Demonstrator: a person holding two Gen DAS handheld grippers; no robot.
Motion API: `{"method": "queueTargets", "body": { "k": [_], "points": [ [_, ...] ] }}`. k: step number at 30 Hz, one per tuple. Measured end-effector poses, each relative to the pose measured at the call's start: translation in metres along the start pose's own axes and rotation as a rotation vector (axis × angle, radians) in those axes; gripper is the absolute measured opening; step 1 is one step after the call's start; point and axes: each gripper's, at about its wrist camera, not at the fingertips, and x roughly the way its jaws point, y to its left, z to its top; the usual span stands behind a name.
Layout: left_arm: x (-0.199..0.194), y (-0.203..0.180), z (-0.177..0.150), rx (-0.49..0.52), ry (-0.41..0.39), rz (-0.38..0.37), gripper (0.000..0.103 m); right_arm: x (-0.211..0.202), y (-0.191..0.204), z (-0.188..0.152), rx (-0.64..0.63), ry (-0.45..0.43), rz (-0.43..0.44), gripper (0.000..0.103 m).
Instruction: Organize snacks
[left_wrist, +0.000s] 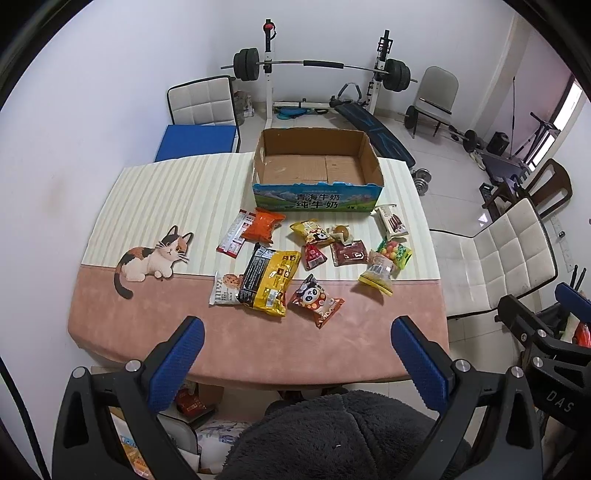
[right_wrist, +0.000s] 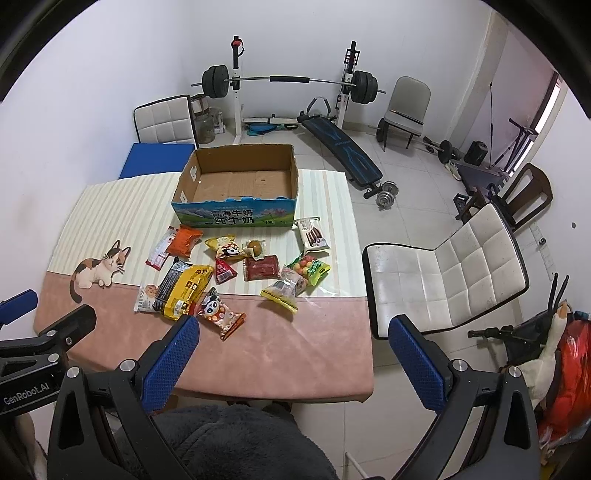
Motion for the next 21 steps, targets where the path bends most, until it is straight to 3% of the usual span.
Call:
{"method": "queueTargets", "body": {
  "k": [21],
  "points": [
    [-0.011,0.0,-0.001,-0.003,-0.027,0.008,0.103,-0.007,0.003,-0.002,0.003,-0.028,0.0,0.103]
  ]
}}
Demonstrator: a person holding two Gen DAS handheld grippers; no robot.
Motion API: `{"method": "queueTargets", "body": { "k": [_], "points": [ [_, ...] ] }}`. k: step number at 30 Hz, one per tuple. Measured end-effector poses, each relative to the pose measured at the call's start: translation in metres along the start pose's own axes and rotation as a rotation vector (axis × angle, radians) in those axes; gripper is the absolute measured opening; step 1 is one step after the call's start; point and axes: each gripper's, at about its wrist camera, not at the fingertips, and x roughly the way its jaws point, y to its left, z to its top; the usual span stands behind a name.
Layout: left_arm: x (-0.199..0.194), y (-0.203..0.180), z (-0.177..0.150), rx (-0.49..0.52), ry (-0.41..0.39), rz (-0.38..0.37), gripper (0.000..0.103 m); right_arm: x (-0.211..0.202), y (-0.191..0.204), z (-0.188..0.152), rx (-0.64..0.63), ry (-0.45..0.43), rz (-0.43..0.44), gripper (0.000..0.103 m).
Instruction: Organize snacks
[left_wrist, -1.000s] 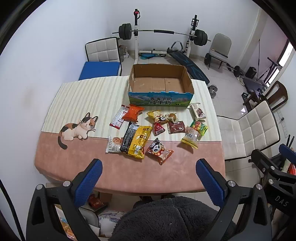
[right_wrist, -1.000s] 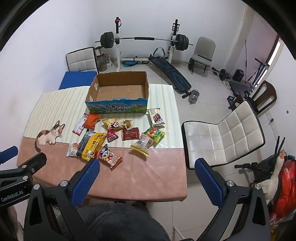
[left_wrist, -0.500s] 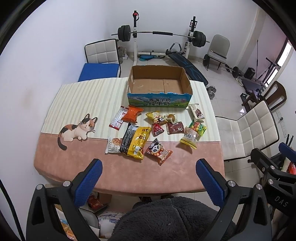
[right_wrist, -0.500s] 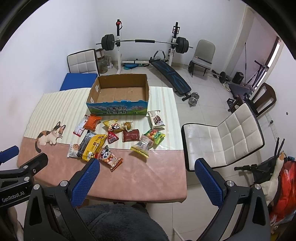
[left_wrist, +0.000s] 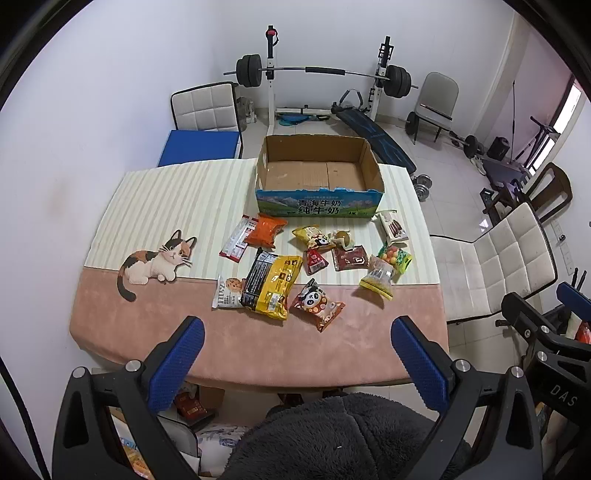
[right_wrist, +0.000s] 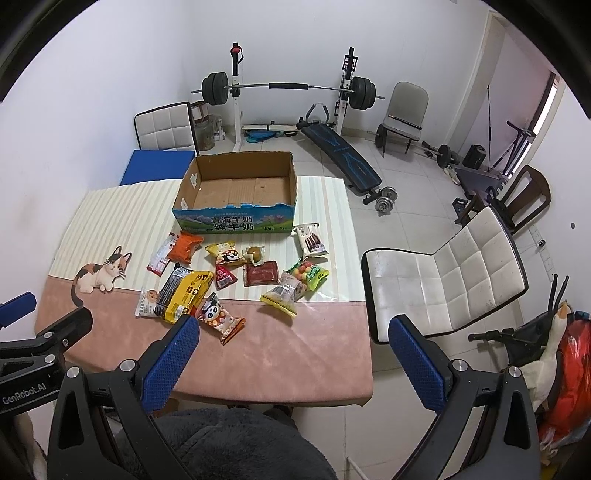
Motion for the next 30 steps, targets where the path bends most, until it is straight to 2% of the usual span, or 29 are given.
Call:
{"method": "queueTargets", "body": {
  "k": [30],
  "points": [
    [-0.002,-0.006,-0.001,0.006,-0.015,0.006,0.103,0.0,-0.007,0.008,0.005,-0.015,0.02,0.103]
  ]
}}
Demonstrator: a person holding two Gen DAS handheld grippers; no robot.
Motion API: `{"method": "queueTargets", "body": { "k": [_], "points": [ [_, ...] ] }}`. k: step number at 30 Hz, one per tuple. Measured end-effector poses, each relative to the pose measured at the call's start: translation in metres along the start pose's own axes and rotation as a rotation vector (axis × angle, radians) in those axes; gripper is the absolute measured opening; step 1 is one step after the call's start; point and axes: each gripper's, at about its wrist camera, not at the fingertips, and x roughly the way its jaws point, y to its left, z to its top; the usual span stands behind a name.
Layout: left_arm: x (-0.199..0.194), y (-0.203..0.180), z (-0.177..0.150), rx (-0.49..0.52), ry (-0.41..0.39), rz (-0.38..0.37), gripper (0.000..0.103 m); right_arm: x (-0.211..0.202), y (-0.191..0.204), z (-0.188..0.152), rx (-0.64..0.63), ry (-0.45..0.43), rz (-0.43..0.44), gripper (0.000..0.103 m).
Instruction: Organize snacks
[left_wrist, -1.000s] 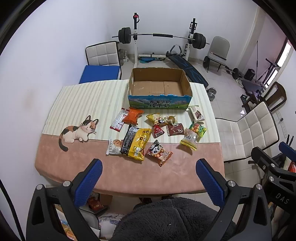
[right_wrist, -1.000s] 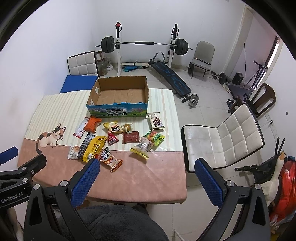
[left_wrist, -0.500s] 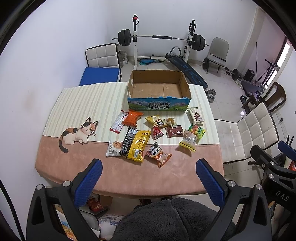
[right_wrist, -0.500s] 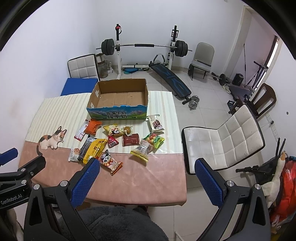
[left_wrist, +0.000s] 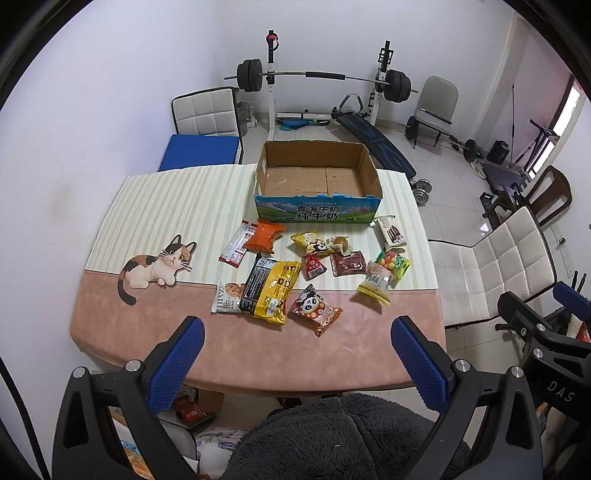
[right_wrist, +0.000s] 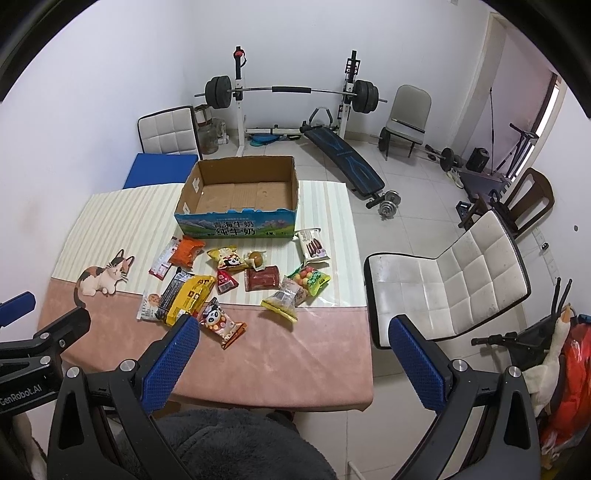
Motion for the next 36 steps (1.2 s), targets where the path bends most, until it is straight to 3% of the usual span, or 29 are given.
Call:
{"method": "queueTargets", "body": {
  "k": [12,18,25,36],
  "points": [
    [0.005,-0.003,0.002,-0.01,0.013,-0.005,0.103,0.006,-0.007,0.003,0.018,0.01,0.007,0.103],
    [0.042,0.006,0.012,-0.03,0.031,0.019,0.103,0.042,-0.02,0.006,0.077,0.056,0.028,0.103],
    [0.137,0.04,0.028,-0.063,0.155,0.07,0.103,0.136,-0.031,0.014,0.156,0.202,0.055,0.103],
    [0.322,0.066,0.036,-0.021,0.453,-0.008,0.103,0.329,-0.03,0.001,0.248,0.494,0.061,0.103]
  ]
}}
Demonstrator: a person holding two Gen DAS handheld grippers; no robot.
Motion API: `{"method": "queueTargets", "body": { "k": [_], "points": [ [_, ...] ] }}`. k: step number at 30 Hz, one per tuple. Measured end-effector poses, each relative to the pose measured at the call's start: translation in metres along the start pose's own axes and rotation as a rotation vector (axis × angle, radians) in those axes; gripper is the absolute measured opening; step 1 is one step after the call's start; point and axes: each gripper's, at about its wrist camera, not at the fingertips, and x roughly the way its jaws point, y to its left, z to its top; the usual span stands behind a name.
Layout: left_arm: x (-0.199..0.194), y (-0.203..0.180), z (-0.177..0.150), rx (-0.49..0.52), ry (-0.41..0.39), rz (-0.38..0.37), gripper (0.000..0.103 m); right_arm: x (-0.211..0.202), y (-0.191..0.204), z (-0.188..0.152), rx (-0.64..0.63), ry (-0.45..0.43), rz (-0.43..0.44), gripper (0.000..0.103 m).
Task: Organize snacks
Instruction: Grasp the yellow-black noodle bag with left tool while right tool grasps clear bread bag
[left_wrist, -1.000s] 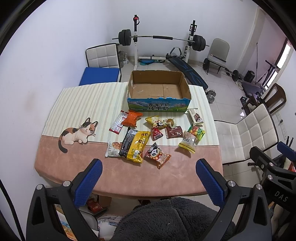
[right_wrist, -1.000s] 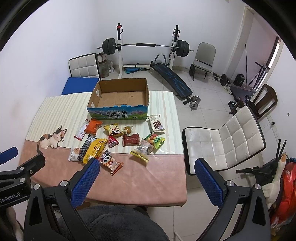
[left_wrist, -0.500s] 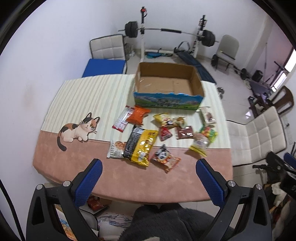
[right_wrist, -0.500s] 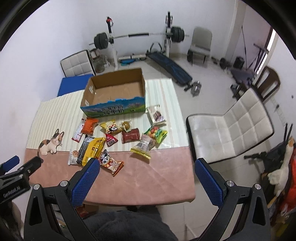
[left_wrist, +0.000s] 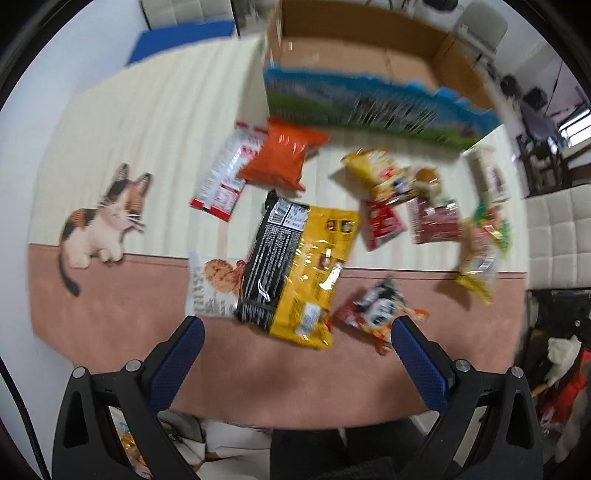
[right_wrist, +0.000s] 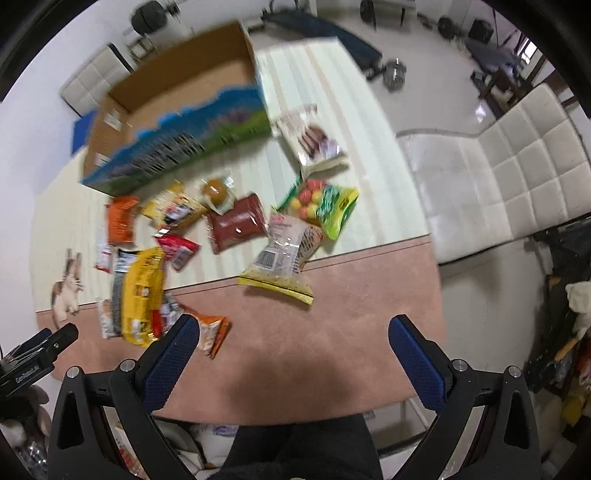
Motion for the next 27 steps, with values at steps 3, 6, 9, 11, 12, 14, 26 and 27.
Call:
{"method": "queueTargets", "body": {
  "k": [3,6,9,11,12,14,26,27],
  "points": [
    [0.052,-0.002,0.02,0.056,0.088,-0.01,0.103,0.047,0.002,0.015,0.01,0.09,0.015,0.103],
    [0.093,-0.003,0.029,0.09,0.162,-0.003,0.103,0.086,0.002,0.027,0.035,0.167,0.024,0.103],
    [0.12,-0.006,0.031,0.132,0.207,0.017,0.103,0.111,-0.001,0.037,0.083,0.21,0.05,0.103],
    [0.135,-0.007,0.03,0.149,0.224,0.039,0.103,0.123,-0.003,0.044,0.12,0.22,0.053,0.103],
    [0.139,-0.008,0.03,0.156,0.229,0.051,0.103,0.128,-0.003,0.047,0.132,0.225,0.057,0.103],
    [0.146,-0.009,0.029,0.162,0.242,0.044,0.103,0.139,-0.004,0.053,0.163,0.243,0.058,0.103],
    [0.165,0.01,0.035,0.062,0.198,-0.006,0.09,0.19,-0.003,0.053,0.301,0.348,0.111,0.053],
    [0.166,0.008,0.032,0.057,0.194,-0.005,0.089,0.191,-0.002,0.051,0.305,0.348,0.113,0.051]
  ]
}}
